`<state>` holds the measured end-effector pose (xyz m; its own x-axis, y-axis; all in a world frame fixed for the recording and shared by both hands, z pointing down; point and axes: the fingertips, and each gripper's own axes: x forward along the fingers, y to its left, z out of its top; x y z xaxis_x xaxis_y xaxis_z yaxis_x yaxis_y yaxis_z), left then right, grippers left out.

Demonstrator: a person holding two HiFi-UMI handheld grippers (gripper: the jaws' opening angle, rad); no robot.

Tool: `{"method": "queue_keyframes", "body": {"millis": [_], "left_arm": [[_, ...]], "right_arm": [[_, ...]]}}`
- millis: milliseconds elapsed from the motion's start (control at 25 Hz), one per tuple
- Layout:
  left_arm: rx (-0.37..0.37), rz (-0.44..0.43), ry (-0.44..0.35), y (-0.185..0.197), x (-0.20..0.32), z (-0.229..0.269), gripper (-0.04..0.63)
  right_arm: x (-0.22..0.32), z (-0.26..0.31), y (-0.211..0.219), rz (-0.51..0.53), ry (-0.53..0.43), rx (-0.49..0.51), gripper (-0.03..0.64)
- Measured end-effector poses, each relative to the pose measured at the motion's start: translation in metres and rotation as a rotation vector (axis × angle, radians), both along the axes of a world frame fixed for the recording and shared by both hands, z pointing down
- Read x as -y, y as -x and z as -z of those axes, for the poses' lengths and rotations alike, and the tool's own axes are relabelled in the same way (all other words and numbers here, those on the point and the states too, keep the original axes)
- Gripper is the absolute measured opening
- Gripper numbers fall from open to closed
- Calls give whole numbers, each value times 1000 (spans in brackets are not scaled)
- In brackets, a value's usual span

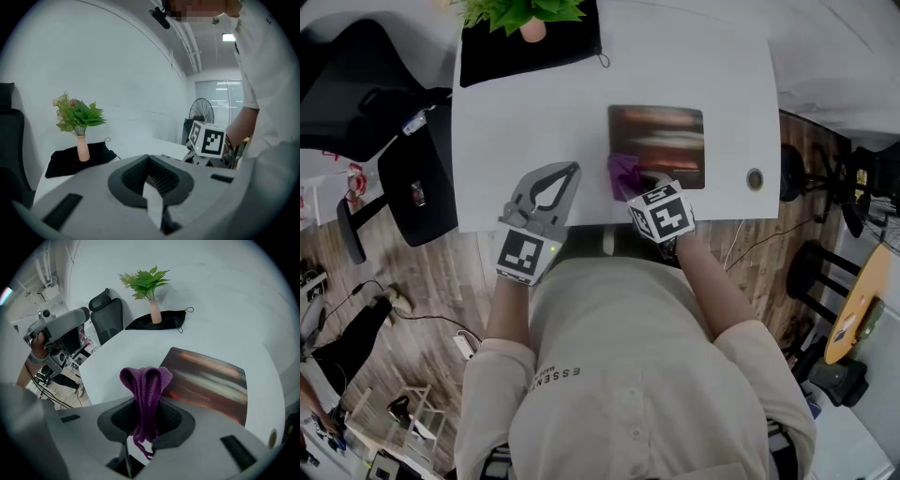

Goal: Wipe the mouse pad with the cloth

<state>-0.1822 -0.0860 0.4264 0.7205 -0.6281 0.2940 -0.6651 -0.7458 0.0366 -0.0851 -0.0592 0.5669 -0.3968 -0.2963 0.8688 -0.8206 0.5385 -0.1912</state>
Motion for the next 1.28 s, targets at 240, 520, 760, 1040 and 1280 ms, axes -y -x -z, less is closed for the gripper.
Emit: {"method": "queue_keyframes", "body": {"millis": [240,520,760,1040,1280], "left_arm": [[-8,12,-11,-2,0,4,2],[29,-1,-11,-18,1,1,2],[36,-11,-18,-44,-2,5,2],[41,-19,-17,-78,-7,6,2],[44,-36,-18,-105,-11,5,2]], "right_arm": [[1,-8,-1,9,24,3,100],[2,-12,-15,-16,45,52,100],[-1,-12,-44,-42,50,75,100],[-6,-11,-83,-65,59,92,100],[-9,-13,-107,-77,62,108,100]]}}
